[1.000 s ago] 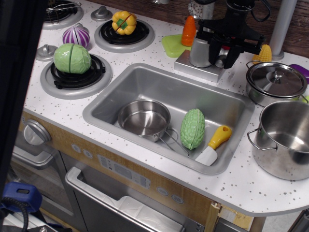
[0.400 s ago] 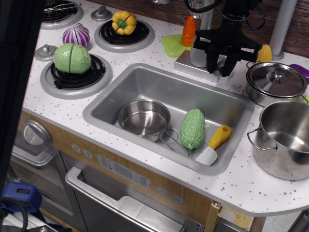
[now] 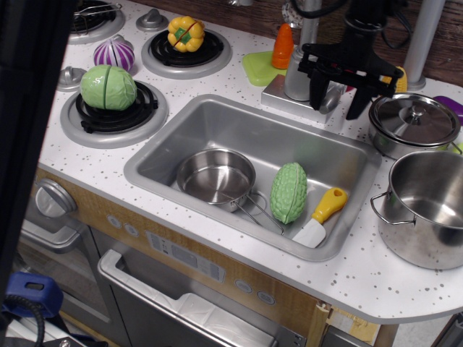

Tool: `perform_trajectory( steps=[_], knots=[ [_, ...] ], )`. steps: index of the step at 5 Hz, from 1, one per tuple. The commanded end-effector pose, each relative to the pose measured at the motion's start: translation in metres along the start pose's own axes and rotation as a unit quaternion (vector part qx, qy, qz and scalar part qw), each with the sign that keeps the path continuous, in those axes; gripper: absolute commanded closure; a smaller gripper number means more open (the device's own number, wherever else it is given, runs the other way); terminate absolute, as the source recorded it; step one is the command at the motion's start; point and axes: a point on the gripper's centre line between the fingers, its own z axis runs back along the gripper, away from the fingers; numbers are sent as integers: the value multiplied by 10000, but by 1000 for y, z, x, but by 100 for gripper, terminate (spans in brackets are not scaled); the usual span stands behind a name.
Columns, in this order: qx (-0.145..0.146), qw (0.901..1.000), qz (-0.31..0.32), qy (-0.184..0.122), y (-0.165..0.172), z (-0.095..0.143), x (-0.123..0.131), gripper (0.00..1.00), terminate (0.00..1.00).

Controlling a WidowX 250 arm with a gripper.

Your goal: Turn lever vertical to front

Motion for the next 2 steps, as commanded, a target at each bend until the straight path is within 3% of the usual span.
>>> perform_trajectory(
  steps=[1, 2],
  knots=[
    [165, 9983, 71, -553, 9, 56, 2, 0, 0],
    [204, 9981, 45, -581, 8, 61, -10, 0, 100]
  ],
)
